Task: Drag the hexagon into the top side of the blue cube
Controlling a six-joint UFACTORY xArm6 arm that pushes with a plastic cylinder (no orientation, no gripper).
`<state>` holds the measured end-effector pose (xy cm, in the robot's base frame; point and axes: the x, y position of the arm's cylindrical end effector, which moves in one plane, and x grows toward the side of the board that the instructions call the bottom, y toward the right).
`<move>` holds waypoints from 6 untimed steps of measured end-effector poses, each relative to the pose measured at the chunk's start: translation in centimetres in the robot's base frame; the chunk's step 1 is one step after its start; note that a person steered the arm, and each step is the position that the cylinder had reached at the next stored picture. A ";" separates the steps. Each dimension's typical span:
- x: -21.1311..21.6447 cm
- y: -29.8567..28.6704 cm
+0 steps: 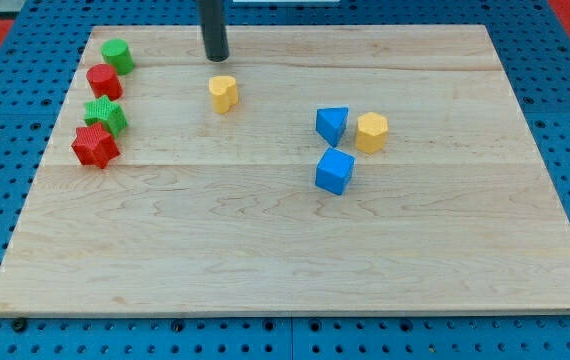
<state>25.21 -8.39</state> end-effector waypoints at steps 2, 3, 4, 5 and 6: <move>1.0 0.0; 2.6 2.2; 5.8 9.9; 9.7 18.9; 12.7 22.0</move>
